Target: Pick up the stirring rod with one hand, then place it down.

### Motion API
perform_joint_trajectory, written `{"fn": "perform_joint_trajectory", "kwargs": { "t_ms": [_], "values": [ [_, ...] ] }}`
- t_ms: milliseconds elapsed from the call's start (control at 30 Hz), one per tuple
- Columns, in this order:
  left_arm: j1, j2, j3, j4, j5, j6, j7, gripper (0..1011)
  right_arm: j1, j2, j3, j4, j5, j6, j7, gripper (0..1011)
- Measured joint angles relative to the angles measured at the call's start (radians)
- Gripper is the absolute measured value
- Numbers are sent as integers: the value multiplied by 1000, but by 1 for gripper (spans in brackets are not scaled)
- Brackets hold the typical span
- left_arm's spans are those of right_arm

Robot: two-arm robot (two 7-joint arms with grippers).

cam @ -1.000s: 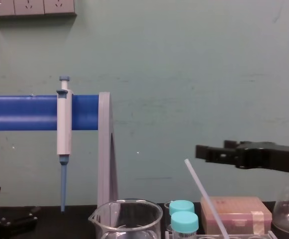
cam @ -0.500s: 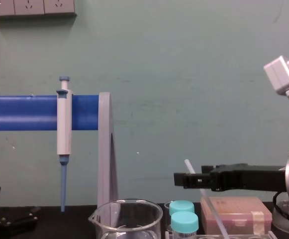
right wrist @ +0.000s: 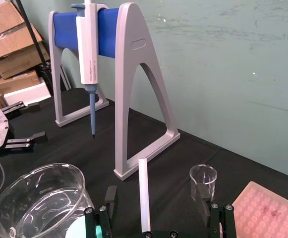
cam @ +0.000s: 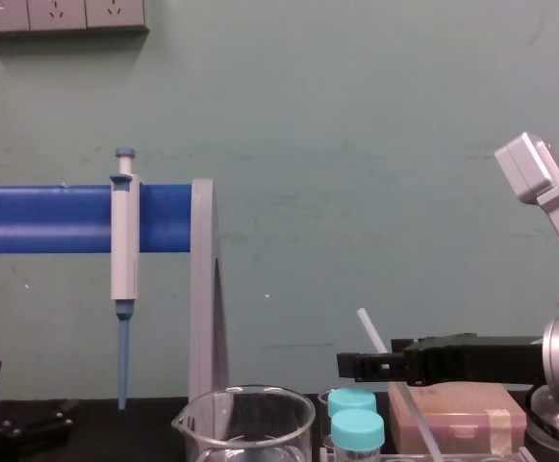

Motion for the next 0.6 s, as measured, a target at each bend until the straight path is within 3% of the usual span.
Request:
{"fn": "perform_joint_trajectory", "kwargs": {
  "t_ms": [367, 600],
  "values": [
    [0, 0, 0, 0, 0, 0, 0, 1000, 0, 0, 1, -1, 1, 0, 0, 998],
    [0, 0, 0, 0, 0, 0, 0, 1000, 0, 1, 1, -2, 2, 0, 0, 863]
  ]
}}
